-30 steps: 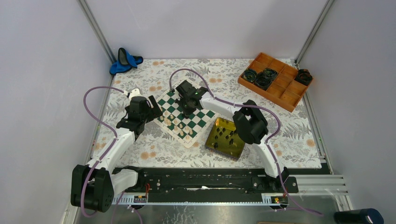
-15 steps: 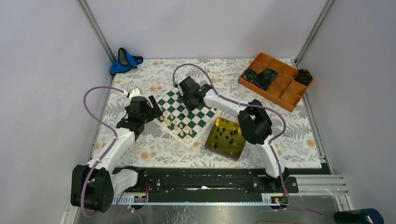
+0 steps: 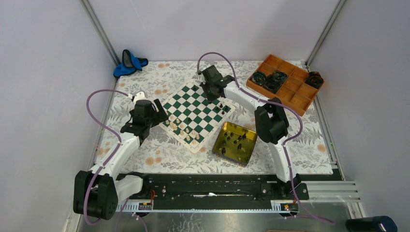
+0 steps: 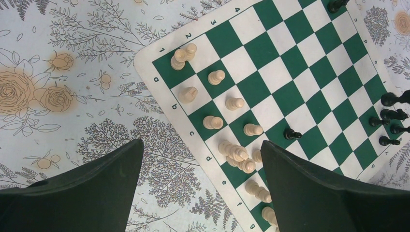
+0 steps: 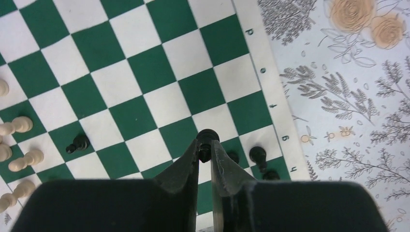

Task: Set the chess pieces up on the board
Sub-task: Pick up the chess piece from the chessboard, then place the chess piece on the chessboard.

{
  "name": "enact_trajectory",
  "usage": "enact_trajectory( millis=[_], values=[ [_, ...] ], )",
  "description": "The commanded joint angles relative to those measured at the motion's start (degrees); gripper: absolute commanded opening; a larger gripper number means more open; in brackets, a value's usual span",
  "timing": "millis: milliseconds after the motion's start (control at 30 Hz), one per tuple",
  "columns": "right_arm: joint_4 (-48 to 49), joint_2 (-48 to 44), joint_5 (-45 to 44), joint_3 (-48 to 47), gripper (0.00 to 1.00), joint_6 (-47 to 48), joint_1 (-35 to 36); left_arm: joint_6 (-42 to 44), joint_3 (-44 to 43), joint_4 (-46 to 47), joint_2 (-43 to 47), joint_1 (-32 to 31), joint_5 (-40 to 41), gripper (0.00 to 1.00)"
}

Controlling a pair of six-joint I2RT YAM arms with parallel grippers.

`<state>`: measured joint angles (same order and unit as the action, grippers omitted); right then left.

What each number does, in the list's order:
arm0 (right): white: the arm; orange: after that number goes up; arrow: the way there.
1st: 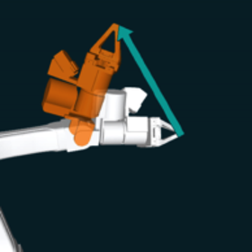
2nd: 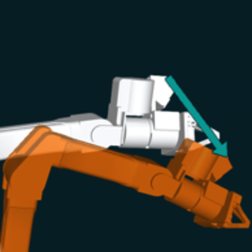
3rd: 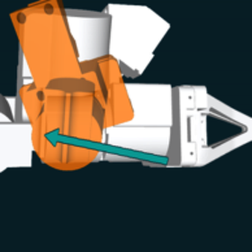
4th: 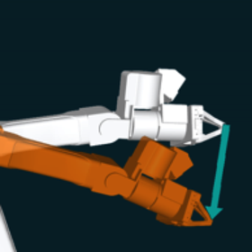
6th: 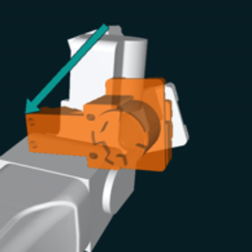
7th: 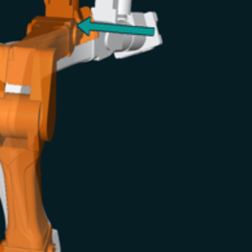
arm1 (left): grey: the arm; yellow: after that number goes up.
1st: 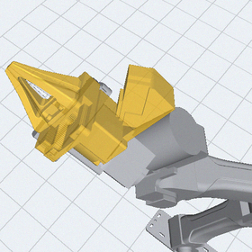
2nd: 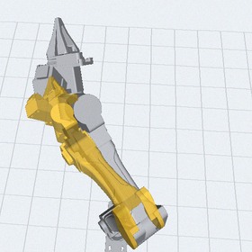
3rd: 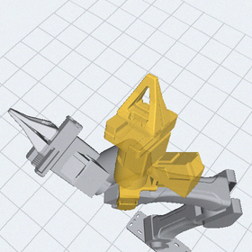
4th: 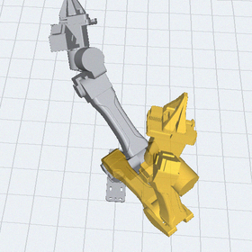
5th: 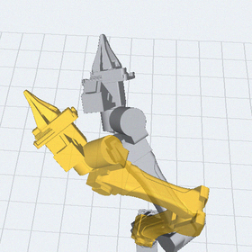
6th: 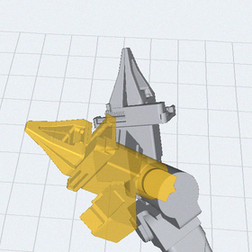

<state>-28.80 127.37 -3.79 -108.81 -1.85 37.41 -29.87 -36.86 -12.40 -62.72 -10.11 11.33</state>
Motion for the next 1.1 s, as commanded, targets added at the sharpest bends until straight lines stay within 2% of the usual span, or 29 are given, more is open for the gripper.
enact_trajectory(
  millis=[0,1067],
  values=[
    [0.31,1.36,-1.45,-3.94,0.11,-0.65,-0.8,0.39,0.19,2.53,0.58,-0.28,-0.26,0.99],
    [2.96,5.7,-0.16,-3.67,0.1,-2.74,-5.43,1.15,-0.27,2.68,-1.64,-0.34,0.18,0.99]
  ],
)
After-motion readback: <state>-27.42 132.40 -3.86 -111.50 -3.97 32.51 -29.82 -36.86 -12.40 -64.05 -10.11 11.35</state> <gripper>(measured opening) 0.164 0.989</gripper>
